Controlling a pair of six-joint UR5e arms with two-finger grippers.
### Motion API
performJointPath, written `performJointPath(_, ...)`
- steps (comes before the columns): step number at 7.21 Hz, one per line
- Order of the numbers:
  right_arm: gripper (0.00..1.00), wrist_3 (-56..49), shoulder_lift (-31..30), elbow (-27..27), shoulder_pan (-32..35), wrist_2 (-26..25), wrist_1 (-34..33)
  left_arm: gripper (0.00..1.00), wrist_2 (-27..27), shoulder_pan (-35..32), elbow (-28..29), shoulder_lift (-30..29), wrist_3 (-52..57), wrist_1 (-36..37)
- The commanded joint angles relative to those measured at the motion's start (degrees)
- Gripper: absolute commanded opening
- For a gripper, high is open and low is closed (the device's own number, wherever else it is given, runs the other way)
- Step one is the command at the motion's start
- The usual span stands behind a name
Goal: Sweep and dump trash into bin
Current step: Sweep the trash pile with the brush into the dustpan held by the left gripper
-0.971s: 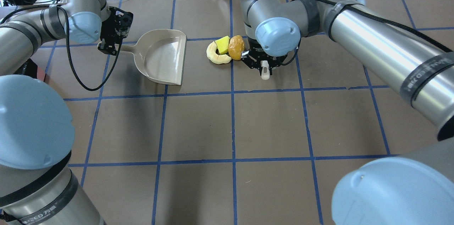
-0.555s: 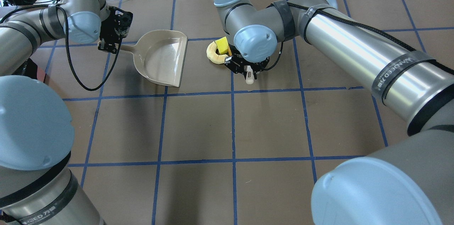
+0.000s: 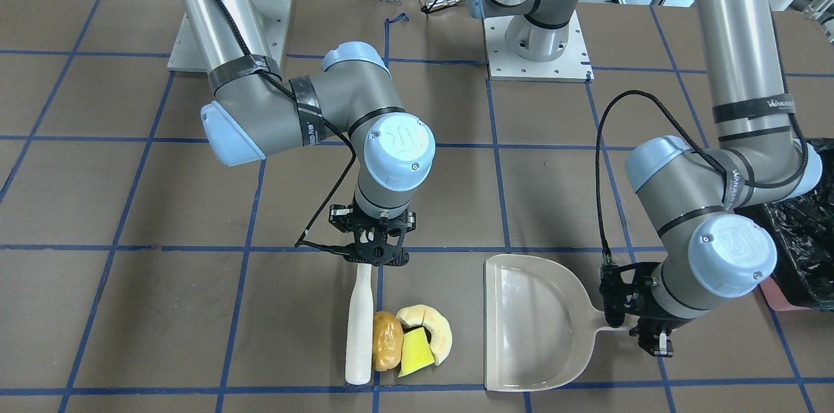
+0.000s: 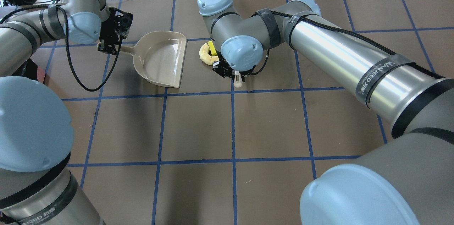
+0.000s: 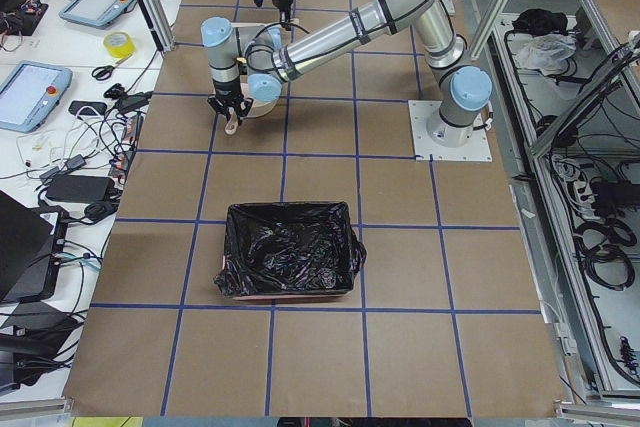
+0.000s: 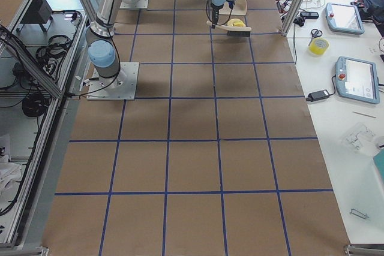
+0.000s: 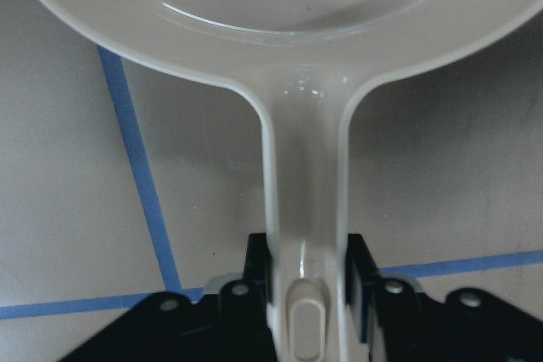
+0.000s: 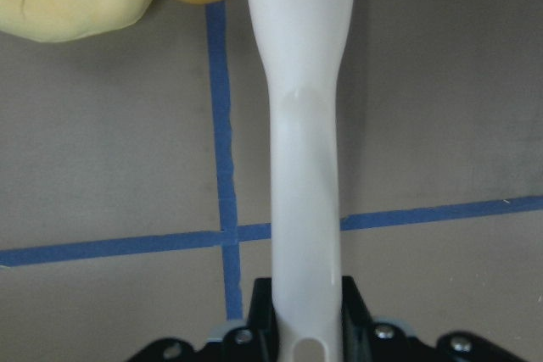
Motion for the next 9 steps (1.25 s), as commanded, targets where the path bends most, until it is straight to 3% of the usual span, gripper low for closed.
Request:
performJointPath(1,0.0,0.3,0.1,0.0,0.7,1.8,-0.3,0.0,0.0,-0.1,-0.2,0.0,-0.1,0.0)
performJointPath(6,0.0,1.9,1.3,-0.4,4.6,4.7,-3.4,0.0,-0.2,-0.1,-0.3,-0.1,-0.1,0.0)
performJointPath(9,0.0,5.1,4.6,-3.9,6.4,6.0,-3.5,0.0,0.0,-0.4,-0.3,0.3,-0.1,-0.1)
